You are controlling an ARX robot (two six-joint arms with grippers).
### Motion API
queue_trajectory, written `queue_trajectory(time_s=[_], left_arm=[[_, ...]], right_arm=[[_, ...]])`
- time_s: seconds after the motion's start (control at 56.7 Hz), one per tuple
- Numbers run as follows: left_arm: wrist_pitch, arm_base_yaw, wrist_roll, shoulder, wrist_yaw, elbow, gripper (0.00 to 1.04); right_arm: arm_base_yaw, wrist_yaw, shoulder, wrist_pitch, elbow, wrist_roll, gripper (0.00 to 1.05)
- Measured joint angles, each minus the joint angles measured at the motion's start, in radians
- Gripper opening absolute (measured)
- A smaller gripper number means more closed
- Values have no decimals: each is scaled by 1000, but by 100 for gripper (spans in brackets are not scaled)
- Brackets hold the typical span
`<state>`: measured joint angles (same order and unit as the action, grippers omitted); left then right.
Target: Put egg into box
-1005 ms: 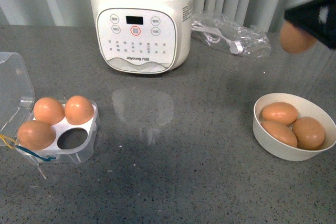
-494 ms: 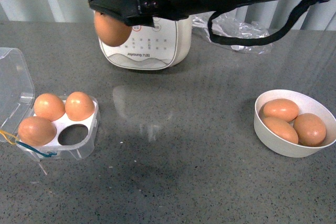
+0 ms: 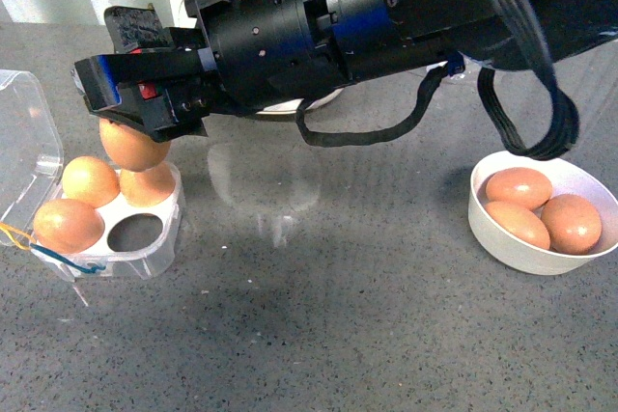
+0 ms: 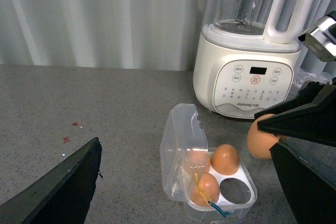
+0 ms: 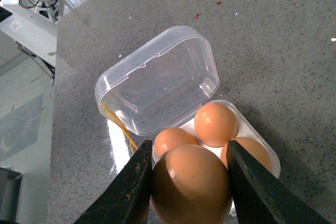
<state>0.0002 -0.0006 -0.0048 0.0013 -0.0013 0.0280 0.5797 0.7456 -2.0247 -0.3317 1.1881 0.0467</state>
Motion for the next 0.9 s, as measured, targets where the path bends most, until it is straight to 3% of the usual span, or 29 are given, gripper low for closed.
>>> queue_trajectory(time_s=[0.758,0.899], left_arm=[[0,0,0,0,0,0,98],[0,0,0,0,0,0,98]], right_arm=[[32,31,-98,96,83,-82,36],[32,35,-98,46,80,-68,58]])
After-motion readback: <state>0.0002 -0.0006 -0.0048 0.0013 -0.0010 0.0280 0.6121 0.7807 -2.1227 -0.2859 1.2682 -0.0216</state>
